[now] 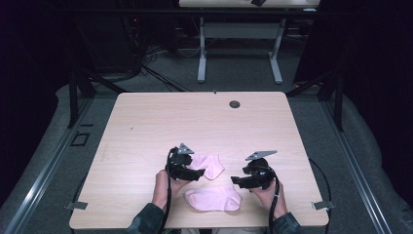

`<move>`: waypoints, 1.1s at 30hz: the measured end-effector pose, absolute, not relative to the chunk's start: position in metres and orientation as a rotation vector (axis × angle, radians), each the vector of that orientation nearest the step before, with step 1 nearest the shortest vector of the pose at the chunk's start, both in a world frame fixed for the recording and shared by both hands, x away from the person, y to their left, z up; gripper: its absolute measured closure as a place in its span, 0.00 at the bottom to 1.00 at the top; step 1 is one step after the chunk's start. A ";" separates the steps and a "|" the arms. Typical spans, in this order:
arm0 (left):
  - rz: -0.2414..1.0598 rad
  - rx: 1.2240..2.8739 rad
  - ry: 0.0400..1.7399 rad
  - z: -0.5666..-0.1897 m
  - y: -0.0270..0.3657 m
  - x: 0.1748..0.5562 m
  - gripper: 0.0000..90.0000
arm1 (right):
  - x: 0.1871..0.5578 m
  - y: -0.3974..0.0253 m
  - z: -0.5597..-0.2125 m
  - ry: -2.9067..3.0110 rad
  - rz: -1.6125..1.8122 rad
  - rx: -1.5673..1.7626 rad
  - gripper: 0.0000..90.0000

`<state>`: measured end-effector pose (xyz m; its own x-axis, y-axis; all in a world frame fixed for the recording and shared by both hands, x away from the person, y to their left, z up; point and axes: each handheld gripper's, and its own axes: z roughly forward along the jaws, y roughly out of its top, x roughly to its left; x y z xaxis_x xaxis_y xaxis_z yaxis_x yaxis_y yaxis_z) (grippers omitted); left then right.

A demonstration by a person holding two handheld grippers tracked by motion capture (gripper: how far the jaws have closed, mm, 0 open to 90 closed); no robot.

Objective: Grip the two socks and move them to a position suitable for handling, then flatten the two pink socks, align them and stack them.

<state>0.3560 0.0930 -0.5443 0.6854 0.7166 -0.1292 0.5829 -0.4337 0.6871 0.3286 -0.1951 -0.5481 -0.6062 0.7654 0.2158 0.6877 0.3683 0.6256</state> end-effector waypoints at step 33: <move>0.250 2.157 1.288 -0.560 0.149 0.390 0.60 | 0.389 -0.138 -0.564 2.600 0.929 1.261 0.67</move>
<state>0.3901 0.1490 -0.5600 0.5095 0.8488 -0.1413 0.7340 -0.3430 0.5862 0.3890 -0.1382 -0.5642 -0.6500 0.7424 0.1622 0.6771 0.4690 0.5671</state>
